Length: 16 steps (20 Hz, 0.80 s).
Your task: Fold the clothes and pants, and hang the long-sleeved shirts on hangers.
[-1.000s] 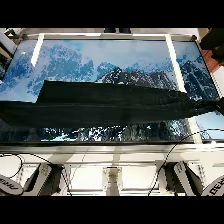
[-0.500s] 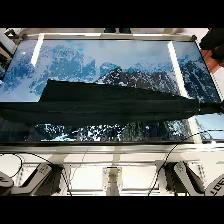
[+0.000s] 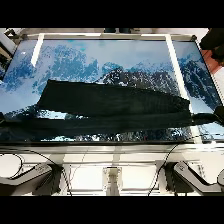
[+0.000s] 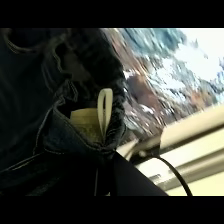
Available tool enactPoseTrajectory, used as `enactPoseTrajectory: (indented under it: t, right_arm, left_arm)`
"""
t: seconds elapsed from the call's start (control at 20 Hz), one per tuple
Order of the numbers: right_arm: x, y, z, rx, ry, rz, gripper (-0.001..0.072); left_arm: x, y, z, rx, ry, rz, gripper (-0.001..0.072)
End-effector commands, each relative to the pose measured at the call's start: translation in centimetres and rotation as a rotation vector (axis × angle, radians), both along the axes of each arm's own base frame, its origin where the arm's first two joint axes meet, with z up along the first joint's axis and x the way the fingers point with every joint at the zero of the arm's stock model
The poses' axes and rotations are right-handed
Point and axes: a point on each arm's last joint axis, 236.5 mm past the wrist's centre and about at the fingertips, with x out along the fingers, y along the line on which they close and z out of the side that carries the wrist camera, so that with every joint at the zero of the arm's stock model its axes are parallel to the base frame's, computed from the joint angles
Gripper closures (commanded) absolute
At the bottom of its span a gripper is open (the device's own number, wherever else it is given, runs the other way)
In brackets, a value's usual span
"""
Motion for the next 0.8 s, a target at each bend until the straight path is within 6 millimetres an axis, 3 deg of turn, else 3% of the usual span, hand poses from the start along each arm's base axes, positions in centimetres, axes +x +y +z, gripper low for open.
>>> enactPoseTrajectory:
  t: [0.0,0.1,0.2,0.35,0.45,0.6,0.75]
  right_arm:
    - [-0.8,1.7,-1.5,0.09,0.082,0.036,0.0675]
    - [0.7,3.3,-1.6,0.12,0.063,0.082,0.0676]
    - [4.2,3.8,-0.7,0.133,-0.035,0.098,0.0677]
    - [9.2,2.2,0.5,0.112,-0.099,0.067,0.0676]
    - [12.3,1.3,0.3,0.114,-0.112,0.045,0.0676]
    - [15.2,0.9,-2.1,0.155,-0.081,0.01,0.0676]
    - [17.4,1.3,-5.0,0.169,-0.068,0.004,0.0675]
  left_arm:
    - [0.7,-2.3,-1.4,-0.039,0.045,-0.094,0.0682]
    - [4.6,-3.3,-0.4,-0.032,-0.067,-0.11,0.0683]
    - [10.0,-3.4,1.8,-0.025,-0.195,-0.057,0.0683]
    - [17.0,-4.2,4.5,-0.036,-0.248,-0.062,0.0684]
    - [21.4,-5.5,5.3,-0.03,-0.283,-0.101,0.0683]
    - [26.3,-6.2,4.9,-0.036,-0.325,-0.07,0.0683]
    - [29.0,-6.3,2.8,-0.053,-0.34,-0.017,0.0683]
